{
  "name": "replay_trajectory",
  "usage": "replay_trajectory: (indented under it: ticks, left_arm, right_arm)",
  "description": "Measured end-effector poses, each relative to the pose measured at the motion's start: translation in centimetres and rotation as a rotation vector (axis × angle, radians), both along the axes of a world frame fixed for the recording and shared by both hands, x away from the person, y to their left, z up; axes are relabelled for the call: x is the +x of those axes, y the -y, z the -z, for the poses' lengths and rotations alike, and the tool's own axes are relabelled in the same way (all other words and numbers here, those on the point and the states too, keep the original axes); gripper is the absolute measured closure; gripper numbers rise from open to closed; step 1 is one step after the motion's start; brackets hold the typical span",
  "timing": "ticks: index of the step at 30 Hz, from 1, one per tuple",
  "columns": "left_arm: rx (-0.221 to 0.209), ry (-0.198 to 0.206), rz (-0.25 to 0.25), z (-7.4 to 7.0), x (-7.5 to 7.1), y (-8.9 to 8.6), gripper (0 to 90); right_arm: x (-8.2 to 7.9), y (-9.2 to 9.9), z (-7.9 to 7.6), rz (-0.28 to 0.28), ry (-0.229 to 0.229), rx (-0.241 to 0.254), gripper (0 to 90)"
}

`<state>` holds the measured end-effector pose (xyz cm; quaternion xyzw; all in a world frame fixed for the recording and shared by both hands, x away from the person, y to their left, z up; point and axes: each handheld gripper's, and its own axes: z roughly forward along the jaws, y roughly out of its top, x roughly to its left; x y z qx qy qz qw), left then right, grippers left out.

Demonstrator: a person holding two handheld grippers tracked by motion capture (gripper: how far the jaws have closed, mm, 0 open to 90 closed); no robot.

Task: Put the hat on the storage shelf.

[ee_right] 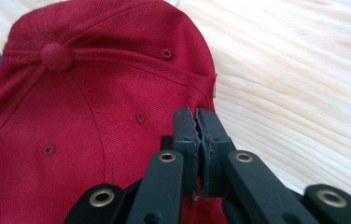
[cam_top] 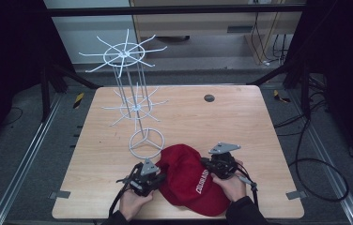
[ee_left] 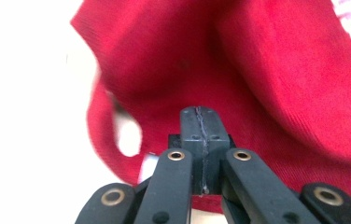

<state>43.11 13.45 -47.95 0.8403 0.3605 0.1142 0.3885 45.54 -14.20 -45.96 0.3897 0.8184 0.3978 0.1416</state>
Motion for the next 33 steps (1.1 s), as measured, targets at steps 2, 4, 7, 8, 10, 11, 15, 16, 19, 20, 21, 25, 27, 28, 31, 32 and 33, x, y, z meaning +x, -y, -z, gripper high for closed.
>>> replay_trajectory:
  ticks: [2,4,7,8,10,11,15,16,19,20,21,25,27,28,31,32,33]
  left_arm:
    - [-0.005,0.015,0.004,-0.1,1.0,0.9,90.0]
    - [-0.005,0.018,-0.003,0.2,1.8,2.1,90.0]
    - [0.003,0.021,0.017,0.5,2.5,3.2,90.0]
    - [0.007,0.023,0.027,0.6,2.6,3.4,89.9]
    - [-0.008,0.033,0.034,0.5,2.4,3.5,89.7]
    - [-0.005,0.047,0.035,0.2,2.2,3.3,89.0]
    - [-0.011,0.087,0.025,-1.3,1.0,0.9,77.6]
    - [-0.015,0.094,0.015,-1.6,0.9,0.3,75.4]
    - [-0.029,0.113,-0.027,-2.6,0.3,-2.6,69.3]
    - [-0.032,0.117,-0.047,-2.8,0.1,-3.5,67.4]
    - [-0.027,0.129,-0.070,-3.1,-0.1,-4.8,64.9]
    - [-0.022,0.139,-0.166,-3.3,-0.4,-8.4,58.1]
    - [-0.020,0.138,-0.214,-3.0,-0.5,-9.9,54.8]
    - [-0.017,0.135,-0.228,-2.9,-0.5,-10.4,53.7]
    - [-0.011,0.126,-0.285,-2.4,-0.3,-12.0,50.4]
    - [-0.007,0.121,-0.303,-2.2,-0.2,-12.6,49.4]
    - [-0.003,0.124,-0.315,-2.1,-0.1,-12.9,48.1]
  right_arm:
    - [-0.4,1.2,-0.3,0.039,0.016,-0.011,87.1]
    - [-0.6,2.5,-0.4,0.089,0.012,-0.014,86.6]
    - [-1.0,4.5,-0.2,0.142,-0.004,-0.014,85.9]
    - [-1.2,5.0,-0.1,0.156,-0.006,-0.017,85.7]
    - [-1.4,5.8,0.1,0.181,-0.020,-0.020,83.7]
    - [-1.5,6.1,0.2,0.185,-0.019,-0.021,80.6]
    - [-2.0,6.7,-0.2,0.198,0.056,-0.011,69.3]
    - [-2.1,6.7,-0.4,0.201,0.075,-0.003,67.6]
    - [-2.3,6.4,-1.6,0.190,0.128,0.026,60.4]
    - [-2.3,6.1,-2.1,0.181,0.142,0.033,57.7]
    - [-2.4,5.7,-2.5,0.169,0.144,0.039,55.2]
    - [-2.7,3.5,-3.9,0.121,0.145,0.062,47.9]
    - [-2.8,2.2,-4.3,0.100,0.142,0.059,44.5]
    - [-2.7,1.6,-4.5,0.091,0.142,0.064,43.3]
    - [-2.4,-0.2,-4.6,0.075,0.139,0.070,39.2]
    - [-2.3,-0.6,-4.5,0.074,0.134,0.076,37.3]
    - [-2.1,-1.3,-4.4,0.077,0.135,0.073,34.8]
